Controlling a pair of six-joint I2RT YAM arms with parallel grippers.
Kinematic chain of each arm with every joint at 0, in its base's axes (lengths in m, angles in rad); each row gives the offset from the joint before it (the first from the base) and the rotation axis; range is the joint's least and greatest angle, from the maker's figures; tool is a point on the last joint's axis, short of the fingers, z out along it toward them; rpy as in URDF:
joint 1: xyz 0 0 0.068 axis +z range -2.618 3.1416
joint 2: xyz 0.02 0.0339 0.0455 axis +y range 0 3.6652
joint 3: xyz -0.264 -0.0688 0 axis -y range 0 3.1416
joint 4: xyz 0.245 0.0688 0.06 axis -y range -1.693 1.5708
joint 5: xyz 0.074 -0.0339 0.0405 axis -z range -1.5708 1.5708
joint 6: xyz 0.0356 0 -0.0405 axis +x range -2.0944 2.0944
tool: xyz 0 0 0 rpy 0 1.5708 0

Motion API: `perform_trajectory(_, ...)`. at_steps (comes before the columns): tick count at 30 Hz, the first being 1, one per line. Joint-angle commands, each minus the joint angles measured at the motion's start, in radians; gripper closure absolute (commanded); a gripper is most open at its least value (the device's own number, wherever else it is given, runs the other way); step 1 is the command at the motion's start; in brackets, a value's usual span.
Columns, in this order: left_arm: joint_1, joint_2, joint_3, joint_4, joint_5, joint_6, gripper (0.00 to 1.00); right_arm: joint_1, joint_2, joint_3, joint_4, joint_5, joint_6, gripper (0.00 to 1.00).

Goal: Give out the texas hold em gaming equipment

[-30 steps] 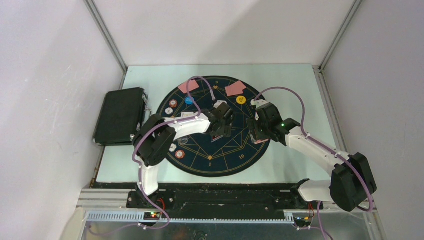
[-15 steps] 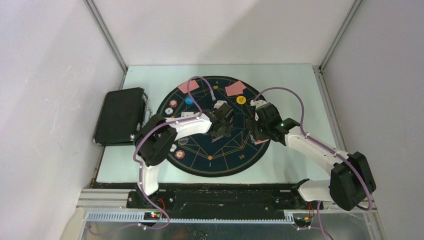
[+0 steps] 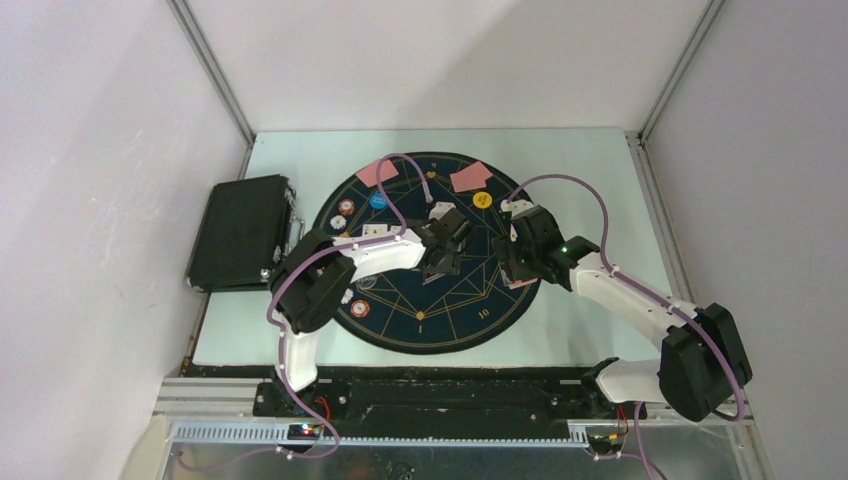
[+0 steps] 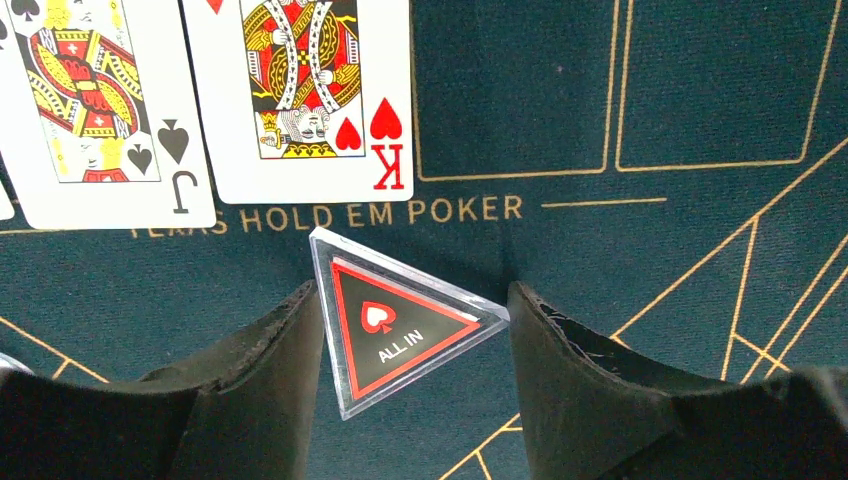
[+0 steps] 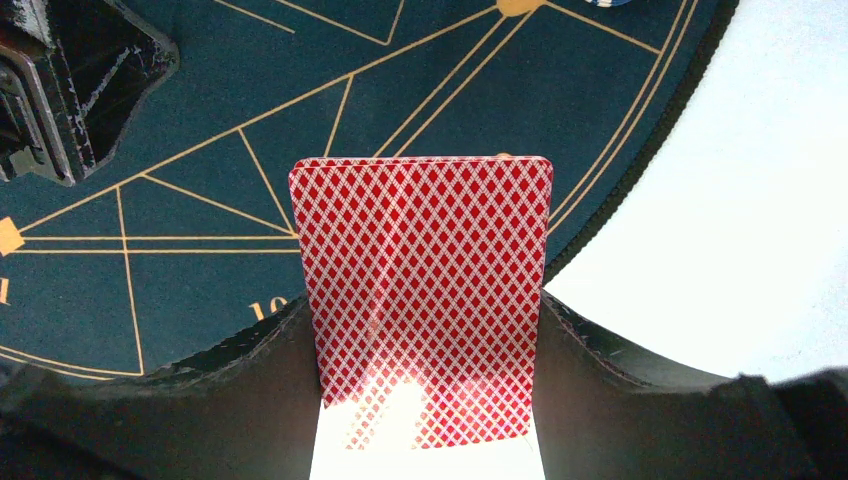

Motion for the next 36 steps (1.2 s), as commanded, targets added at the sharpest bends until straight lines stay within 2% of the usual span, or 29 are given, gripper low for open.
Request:
perform_trajectory(1, -0.018, 0.006, -0.005, -0.068, 0.003, -0.026, 0.60, 0.002, -0.006, 0.006, 0.025, 0.012, -0.005, 1.00)
perform_trajectory(11, 0.026, -0.224, -0.051, -0.045, -0.059, 0.021, 0.66, 0.001, -0.024, 0.001, 0.027, 0.012, -0.005, 1.00)
perform_trajectory(17, 0.164, -0.267, -0.033, 0.011, -0.041, 0.080, 0.68, 0.000, -0.035, -0.001, 0.027, 0.014, -0.003, 1.00)
perform_trajectory(20, 0.251, -0.208, 0.026, 0.068, -0.049, 0.112, 0.68, 0.000, -0.031, -0.002, 0.030, 0.012, -0.003, 1.00)
perform_trajectory(23, 0.332, -0.102, 0.148, 0.107, 0.020, 0.161, 0.68, 0.000, -0.030, -0.002, 0.031, 0.013, -0.003, 1.00)
perform_trajectory(26, 0.371, -0.010, 0.263, 0.152, 0.020, 0.247, 0.63, -0.001, -0.026, -0.002, 0.038, 0.000, -0.003, 1.00)
perform_trajectory(28, 0.389, 0.083, 0.446, 0.118, 0.036, 0.307, 0.63, -0.001, -0.024, -0.002, 0.040, -0.014, -0.003, 1.00)
perform_trajectory(31, 0.407, 0.241, 0.621, 0.081, 0.036, 0.373, 0.63, -0.002, -0.028, -0.002, 0.034, 0.001, -0.005, 1.00)
perform_trajectory(34, 0.422, 0.425, 0.903, -0.068, 0.068, 0.411, 0.64, -0.003, -0.040, -0.003, 0.029, 0.012, -0.006, 1.00)
perform_trajectory(36, 0.430, 0.484, 1.009, -0.124, 0.073, 0.416, 0.65, -0.004, -0.039, -0.005, 0.030, 0.013, -0.007, 1.00)
